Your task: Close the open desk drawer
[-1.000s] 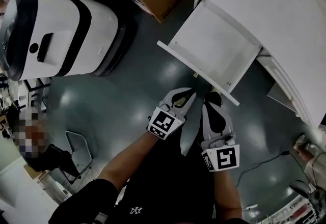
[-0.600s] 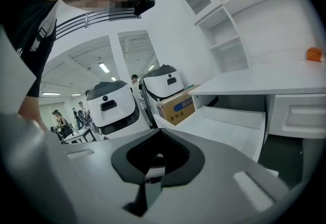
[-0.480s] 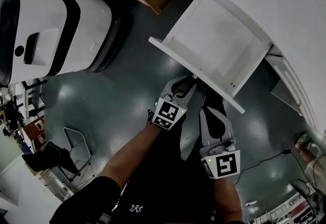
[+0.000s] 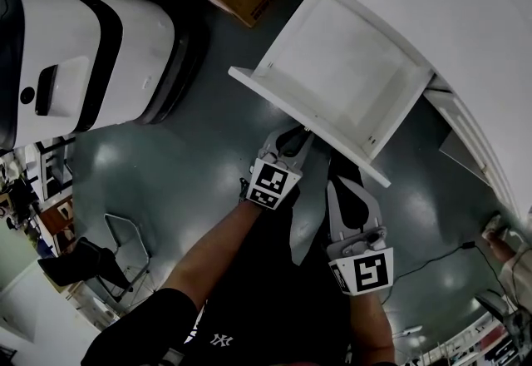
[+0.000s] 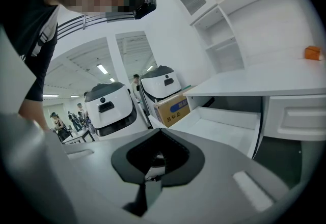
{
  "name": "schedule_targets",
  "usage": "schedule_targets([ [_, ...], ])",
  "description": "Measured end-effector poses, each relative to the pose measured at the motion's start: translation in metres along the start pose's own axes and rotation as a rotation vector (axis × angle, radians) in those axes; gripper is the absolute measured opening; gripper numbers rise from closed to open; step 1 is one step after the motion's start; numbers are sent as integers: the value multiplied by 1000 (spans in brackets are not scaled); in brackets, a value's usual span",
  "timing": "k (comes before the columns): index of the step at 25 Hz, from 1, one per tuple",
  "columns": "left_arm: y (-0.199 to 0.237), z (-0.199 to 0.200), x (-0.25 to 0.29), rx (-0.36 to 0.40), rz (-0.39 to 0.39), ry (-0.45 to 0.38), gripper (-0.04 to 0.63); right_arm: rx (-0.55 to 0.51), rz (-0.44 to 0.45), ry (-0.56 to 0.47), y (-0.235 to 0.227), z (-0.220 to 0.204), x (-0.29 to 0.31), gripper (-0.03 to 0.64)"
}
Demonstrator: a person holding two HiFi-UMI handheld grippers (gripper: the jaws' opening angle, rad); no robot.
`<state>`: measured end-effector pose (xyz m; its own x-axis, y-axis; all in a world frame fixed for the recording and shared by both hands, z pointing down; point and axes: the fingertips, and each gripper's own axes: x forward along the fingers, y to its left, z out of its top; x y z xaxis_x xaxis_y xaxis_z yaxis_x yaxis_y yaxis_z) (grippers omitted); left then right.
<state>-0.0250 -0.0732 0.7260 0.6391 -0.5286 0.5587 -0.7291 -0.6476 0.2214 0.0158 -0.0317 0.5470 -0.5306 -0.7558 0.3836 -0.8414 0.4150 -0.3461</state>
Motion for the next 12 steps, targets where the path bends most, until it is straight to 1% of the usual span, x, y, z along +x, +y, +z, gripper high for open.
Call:
schedule_targets([
  [12,4,21,30,4,4,2,74,-6,-33,-9,-42,5,1,23],
])
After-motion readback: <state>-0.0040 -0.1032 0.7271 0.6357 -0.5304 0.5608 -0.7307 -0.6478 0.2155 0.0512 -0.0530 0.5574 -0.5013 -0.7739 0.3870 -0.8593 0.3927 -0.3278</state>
